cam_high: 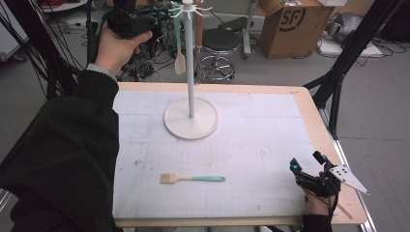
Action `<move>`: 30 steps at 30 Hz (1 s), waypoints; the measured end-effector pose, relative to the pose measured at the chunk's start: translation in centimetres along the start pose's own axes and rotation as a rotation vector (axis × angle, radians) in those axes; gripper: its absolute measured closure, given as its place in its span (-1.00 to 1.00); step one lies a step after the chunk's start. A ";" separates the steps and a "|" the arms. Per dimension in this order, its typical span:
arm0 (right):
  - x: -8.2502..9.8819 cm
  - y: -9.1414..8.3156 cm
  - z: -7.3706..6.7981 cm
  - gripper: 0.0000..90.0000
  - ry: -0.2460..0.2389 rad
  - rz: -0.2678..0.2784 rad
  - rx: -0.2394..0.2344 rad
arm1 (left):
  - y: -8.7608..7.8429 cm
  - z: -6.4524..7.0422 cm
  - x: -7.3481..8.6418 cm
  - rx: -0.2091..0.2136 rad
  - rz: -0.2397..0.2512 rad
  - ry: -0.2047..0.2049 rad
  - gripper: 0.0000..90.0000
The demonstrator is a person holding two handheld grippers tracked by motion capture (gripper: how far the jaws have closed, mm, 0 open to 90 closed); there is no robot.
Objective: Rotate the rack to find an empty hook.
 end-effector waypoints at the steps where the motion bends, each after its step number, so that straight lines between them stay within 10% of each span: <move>1: 0.0 0.0 0.0 -0.99 0.009 -0.003 0.000 | 0.0 0.0 0.1 0.004 -0.003 0.001 0.99; 17: -0.1 -0.1 -0.3 -0.99 -0.008 0.001 -0.007 | -3.2 3.0 1.8 0.102 -0.014 0.045 0.95; 30: -0.2 -0.1 -0.9 -0.99 -0.006 0.004 -0.018 | -5.6 6.5 6.6 0.200 0.020 0.051 0.09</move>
Point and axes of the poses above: each handheld gripper's, and its own axes: y roughly forward along the jaws, x roughly out of its underside, z roughly to its right, the point moved 10 cm from there along y, roughly forward along the jaws, and after that the axes turned 8 degrees about -z, right-handed, at the moved point
